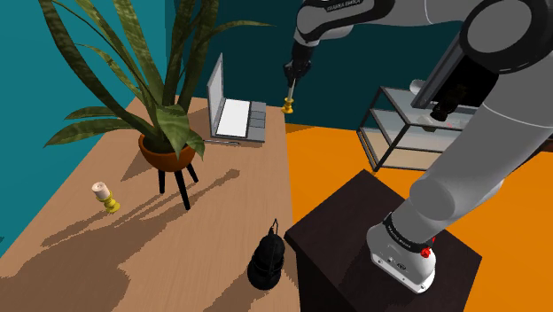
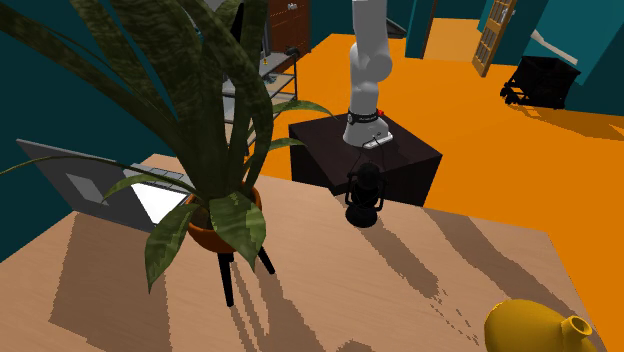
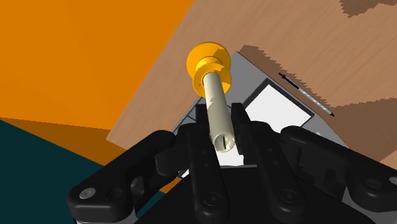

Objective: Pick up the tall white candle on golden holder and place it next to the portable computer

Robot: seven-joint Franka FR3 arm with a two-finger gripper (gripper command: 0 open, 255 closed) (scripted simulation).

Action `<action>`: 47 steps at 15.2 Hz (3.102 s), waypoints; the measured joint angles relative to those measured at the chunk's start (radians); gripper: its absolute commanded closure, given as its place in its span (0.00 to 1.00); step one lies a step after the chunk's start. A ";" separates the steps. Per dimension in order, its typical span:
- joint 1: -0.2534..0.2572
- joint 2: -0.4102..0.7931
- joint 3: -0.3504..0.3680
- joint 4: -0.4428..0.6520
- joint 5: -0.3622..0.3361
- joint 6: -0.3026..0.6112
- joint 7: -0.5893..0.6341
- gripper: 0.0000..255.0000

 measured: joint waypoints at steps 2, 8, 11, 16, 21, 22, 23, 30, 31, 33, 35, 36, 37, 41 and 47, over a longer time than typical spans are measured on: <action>0.001 0.004 0.000 -0.020 -0.001 0.023 0.002 1.00; 0.003 0.037 -0.001 -0.062 -0.008 0.098 0.007 1.00; 0.003 0.052 -0.001 -0.086 -0.012 0.138 0.009 1.00; 0.005 0.088 -0.004 -0.112 -0.020 0.199 0.014 1.00; 0.007 0.123 -0.007 -0.135 -0.029 0.257 0.019 1.00; 0.007 0.132 -0.007 -0.139 -0.031 0.269 0.020 1.00; 0.008 0.140 -0.008 -0.141 -0.033 0.279 0.022 1.00; 0.014 0.200 -0.014 -0.160 -0.048 0.357 0.032 1.00; 0.015 0.209 -0.015 -0.161 -0.050 0.367 0.034 1.00; 0.016 0.228 -0.018 -0.163 -0.055 0.388 0.037 1.00; 0.018 0.251 -0.021 -0.168 -0.060 0.416 0.040 1.00; 0.019 0.257 -0.022 -0.168 -0.061 0.421 0.040 1.00; 0.019 0.260 -0.023 -0.168 -0.062 0.425 0.041 1.00; 0.020 0.263 -0.023 -0.168 -0.063 0.429 0.042 1.00; 0.020 0.263 -0.023 -0.168 -0.063 0.429 0.042 0.00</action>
